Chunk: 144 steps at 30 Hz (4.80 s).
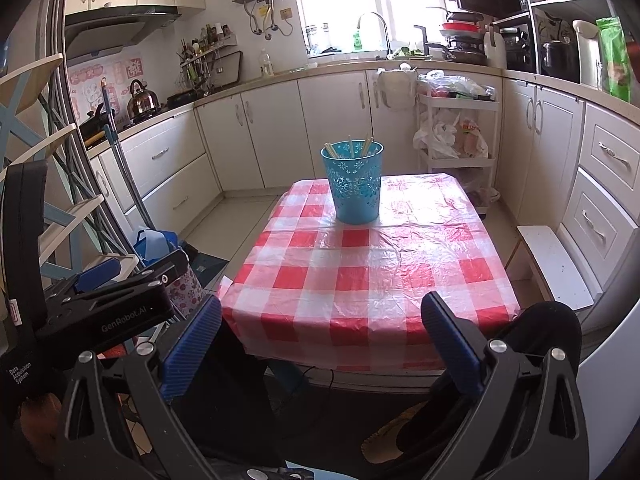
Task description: Organize utensils
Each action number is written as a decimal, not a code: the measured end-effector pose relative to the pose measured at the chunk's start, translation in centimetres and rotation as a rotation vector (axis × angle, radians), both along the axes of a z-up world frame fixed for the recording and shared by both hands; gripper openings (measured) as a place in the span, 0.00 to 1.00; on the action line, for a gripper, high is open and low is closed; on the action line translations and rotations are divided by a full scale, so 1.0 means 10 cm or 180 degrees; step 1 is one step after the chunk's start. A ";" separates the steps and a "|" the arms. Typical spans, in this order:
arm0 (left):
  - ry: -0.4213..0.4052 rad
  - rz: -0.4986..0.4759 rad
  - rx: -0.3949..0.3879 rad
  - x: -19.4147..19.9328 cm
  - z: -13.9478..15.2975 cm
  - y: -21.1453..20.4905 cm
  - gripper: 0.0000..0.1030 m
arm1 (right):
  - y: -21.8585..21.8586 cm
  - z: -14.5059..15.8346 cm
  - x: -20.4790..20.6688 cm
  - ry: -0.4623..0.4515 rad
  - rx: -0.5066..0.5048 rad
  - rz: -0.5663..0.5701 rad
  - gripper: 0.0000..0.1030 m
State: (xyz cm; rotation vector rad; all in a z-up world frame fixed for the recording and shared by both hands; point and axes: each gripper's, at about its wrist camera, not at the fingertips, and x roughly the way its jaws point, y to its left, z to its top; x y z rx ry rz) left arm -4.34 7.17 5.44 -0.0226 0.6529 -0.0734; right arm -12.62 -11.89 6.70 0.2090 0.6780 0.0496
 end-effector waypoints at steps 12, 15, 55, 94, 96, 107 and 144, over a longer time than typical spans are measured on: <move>-0.0008 0.0004 0.0000 -0.01 0.01 0.01 0.93 | 0.04 -0.01 0.02 0.0021 -0.0040 0.0027 0.93; 0.0002 -0.0002 -0.0006 0.00 0.00 0.02 0.93 | 0.05 -0.01 0.02 0.0031 -0.0053 0.0040 0.93; 0.0012 0.0001 -0.0009 -0.02 0.00 0.01 0.93 | 0.09 -0.03 0.01 0.0061 -0.0062 0.0055 0.93; 0.0024 -0.0005 -0.0026 -0.02 -0.02 0.01 0.93 | 0.07 -0.15 -0.01 0.0124 -0.0133 0.0085 0.93; 0.0030 -0.0005 -0.0039 -0.03 -0.04 -0.01 0.93 | 0.06 -0.13 0.01 0.0131 -0.0148 0.0083 0.93; 0.0083 -0.0045 -0.0071 -0.02 -0.08 -0.05 0.93 | 0.05 -0.12 0.02 0.0187 -0.0292 0.0040 0.93; -0.0172 0.0006 0.0152 -0.09 0.05 -0.01 0.93 | 0.05 -0.15 0.08 0.0271 -0.0279 0.0080 0.93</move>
